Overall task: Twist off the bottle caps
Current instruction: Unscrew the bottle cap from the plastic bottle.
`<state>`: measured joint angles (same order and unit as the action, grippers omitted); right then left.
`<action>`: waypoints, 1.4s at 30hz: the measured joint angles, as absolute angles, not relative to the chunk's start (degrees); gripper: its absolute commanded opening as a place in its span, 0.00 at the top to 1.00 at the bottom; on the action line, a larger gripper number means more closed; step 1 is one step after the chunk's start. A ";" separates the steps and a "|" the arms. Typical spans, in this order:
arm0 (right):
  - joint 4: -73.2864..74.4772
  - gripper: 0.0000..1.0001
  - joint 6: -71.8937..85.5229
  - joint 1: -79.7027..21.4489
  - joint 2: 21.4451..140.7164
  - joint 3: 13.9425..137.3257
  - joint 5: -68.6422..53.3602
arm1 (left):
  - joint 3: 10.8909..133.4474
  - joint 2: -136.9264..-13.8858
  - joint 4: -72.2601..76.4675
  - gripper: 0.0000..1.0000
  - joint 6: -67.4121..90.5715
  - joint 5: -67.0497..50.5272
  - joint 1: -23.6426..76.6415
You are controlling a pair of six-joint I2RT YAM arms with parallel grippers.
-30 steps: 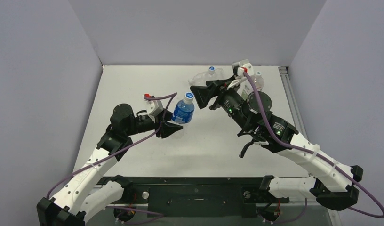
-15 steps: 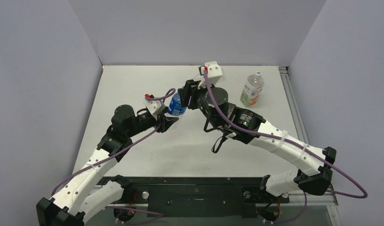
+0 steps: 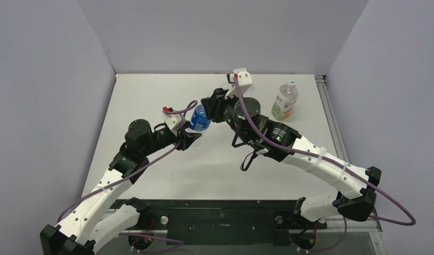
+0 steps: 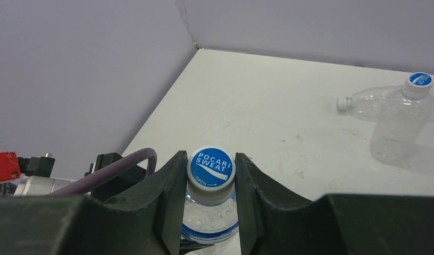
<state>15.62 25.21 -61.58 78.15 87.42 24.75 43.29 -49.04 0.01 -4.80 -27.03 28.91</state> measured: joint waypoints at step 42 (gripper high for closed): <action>9.98 0.34 19.86 -58.65 67.46 81.12 20.95 | 46.96 -51.79 -5.63 1.00 -6.79 -35.62 31.09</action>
<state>9.98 19.86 -58.65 67.46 81.12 20.95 46.96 -51.79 -5.63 -6.79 -35.62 31.09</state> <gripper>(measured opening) 0.689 0.438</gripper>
